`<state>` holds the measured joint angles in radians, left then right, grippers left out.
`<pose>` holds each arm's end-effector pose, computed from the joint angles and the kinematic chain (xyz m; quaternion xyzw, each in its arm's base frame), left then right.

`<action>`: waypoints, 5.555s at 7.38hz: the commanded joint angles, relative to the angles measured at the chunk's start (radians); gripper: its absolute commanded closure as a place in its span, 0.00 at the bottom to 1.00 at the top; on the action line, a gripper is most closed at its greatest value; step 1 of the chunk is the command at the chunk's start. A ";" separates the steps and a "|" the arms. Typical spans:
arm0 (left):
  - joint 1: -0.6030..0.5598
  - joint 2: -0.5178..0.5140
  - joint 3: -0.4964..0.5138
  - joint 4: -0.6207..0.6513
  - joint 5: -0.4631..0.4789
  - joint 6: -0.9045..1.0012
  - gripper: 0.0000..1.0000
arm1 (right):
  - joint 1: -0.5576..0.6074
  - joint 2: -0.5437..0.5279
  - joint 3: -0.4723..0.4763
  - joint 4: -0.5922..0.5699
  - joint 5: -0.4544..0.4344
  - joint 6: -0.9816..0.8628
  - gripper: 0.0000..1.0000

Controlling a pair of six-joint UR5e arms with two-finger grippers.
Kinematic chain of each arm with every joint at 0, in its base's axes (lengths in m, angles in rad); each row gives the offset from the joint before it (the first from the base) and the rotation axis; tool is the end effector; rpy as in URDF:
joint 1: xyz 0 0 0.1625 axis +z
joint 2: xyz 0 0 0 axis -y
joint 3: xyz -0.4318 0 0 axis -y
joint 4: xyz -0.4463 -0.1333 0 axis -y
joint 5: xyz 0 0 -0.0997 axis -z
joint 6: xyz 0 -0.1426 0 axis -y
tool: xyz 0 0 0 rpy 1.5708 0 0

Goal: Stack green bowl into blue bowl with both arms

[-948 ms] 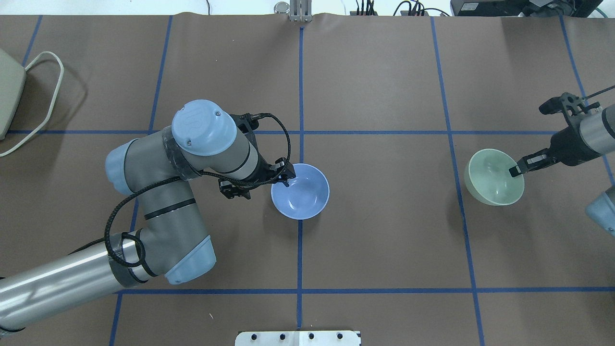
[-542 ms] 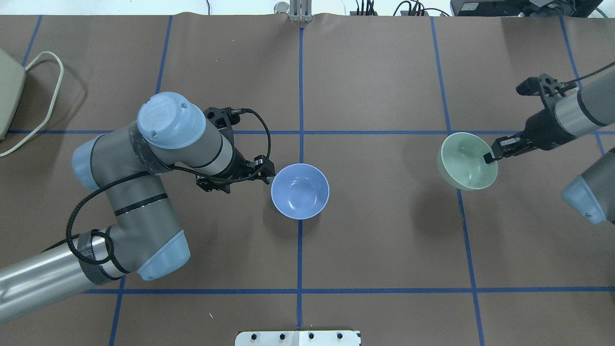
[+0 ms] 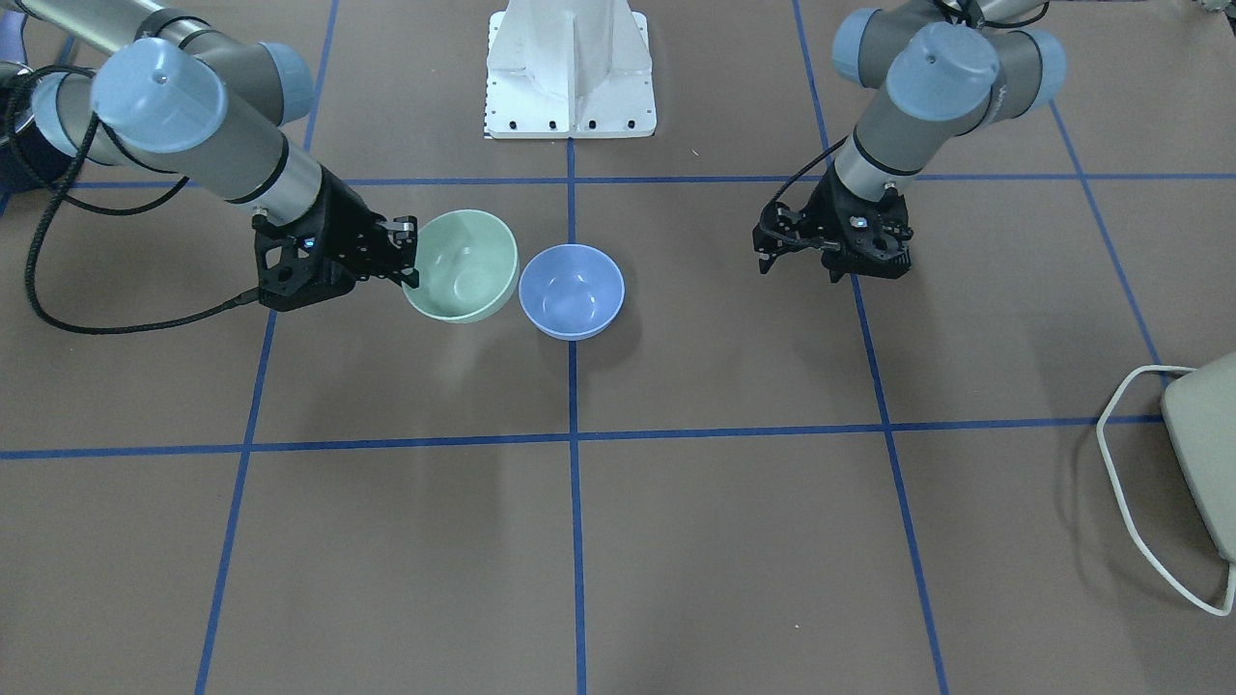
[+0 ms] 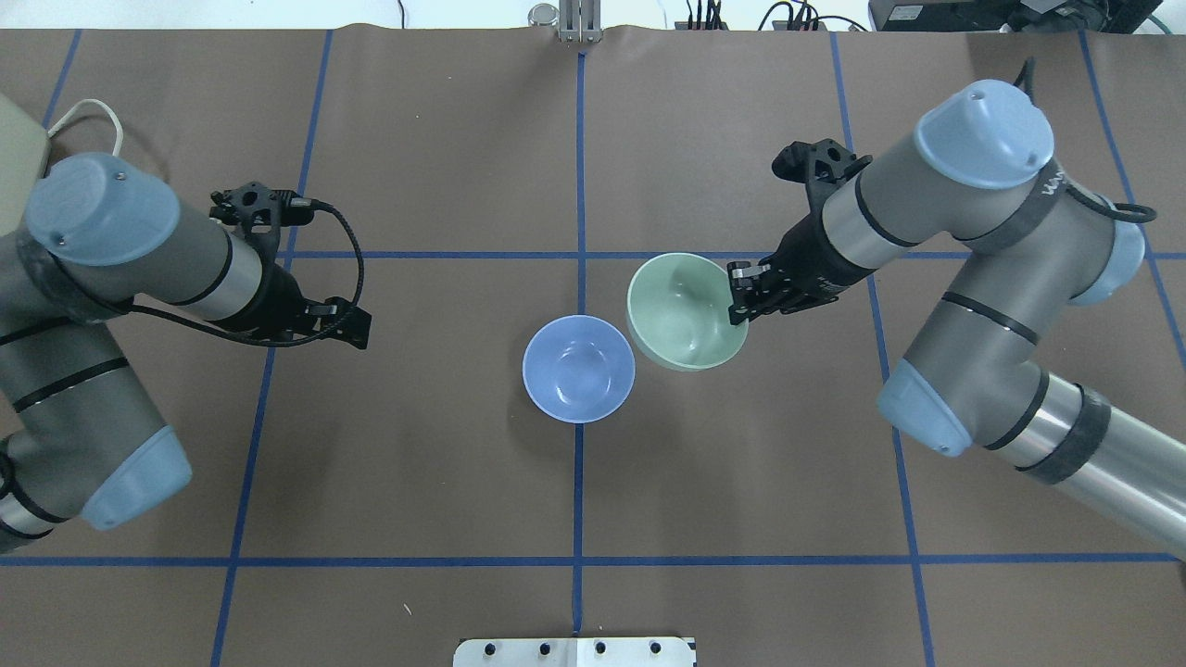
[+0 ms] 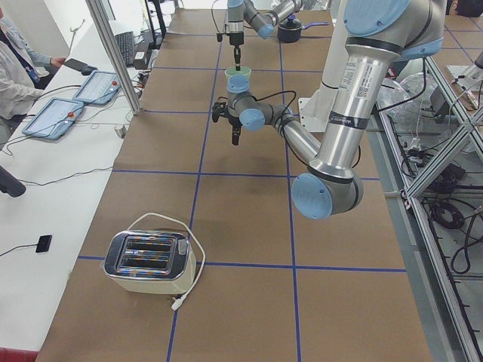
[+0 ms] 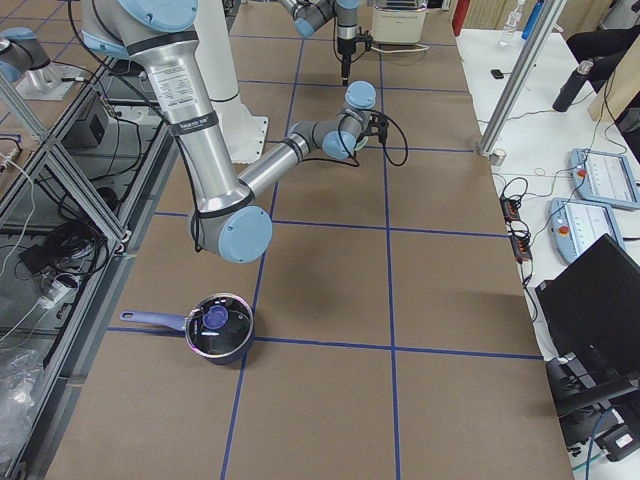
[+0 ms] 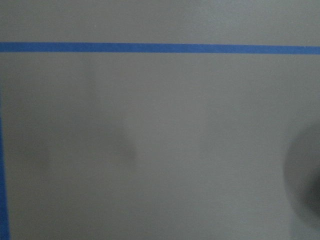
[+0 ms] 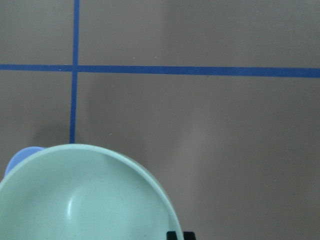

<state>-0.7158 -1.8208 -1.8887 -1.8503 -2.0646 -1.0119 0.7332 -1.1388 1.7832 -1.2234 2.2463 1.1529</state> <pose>0.4422 -0.4717 0.3492 0.0582 0.4530 0.0309 0.8891 -0.4797 -0.4914 0.2640 -0.0001 -0.5352 -0.0254 0.8443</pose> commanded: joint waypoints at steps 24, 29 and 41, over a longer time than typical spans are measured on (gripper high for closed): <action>-0.088 0.153 0.045 -0.181 -0.092 0.081 0.03 | -0.193 0.229 -0.088 -0.251 -0.300 0.033 0.35; -0.218 0.152 0.045 -0.171 -0.247 0.097 0.03 | -0.035 0.211 -0.033 -0.246 -0.135 0.033 0.00; -0.804 0.369 0.267 0.016 -0.440 1.029 0.02 | 0.415 -0.344 0.130 -0.240 0.006 -0.426 0.00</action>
<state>-1.5172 -1.4709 -1.6199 -1.8370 -2.5104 0.0113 1.1148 -1.4001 1.9015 -1.4644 2.2533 0.8139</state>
